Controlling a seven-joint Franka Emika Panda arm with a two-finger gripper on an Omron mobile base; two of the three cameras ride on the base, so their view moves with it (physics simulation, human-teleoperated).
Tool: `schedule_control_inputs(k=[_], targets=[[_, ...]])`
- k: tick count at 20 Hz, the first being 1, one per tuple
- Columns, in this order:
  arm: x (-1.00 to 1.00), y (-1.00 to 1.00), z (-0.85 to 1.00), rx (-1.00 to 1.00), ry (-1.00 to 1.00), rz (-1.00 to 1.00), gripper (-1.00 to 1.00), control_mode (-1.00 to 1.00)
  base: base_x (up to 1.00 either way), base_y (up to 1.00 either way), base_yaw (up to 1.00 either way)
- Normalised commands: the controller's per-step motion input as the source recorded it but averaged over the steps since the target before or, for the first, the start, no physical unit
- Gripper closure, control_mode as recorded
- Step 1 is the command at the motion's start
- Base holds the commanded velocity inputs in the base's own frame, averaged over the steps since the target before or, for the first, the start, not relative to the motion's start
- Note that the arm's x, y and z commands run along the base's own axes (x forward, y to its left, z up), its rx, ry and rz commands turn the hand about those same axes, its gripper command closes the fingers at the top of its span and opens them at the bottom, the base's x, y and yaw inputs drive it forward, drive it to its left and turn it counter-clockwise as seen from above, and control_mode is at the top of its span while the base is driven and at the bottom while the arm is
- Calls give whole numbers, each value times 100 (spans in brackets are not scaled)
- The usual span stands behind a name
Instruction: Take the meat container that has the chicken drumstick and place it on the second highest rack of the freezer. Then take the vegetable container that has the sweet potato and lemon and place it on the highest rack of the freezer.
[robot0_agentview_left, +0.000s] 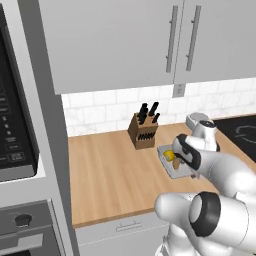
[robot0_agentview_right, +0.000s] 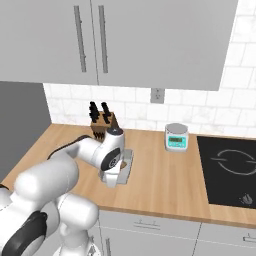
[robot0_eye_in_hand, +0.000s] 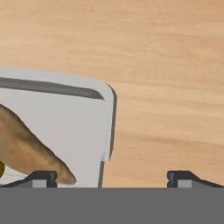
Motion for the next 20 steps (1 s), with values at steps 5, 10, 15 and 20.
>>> schedule_control_inputs(k=[5, 10, 15, 20], targets=[[2, 0, -16, 0, 0, 0, -100, -100, 0, 0, 0], [0, 0, -31, 0, 0, 0, -100, -100, 0, 0, 0], [0, 0, -26, 0, 0, 0, -100, -100, 0, 0, 0], [0, 0, -1, 0, 0, 0, -100, -100, 0, 0, 0]])
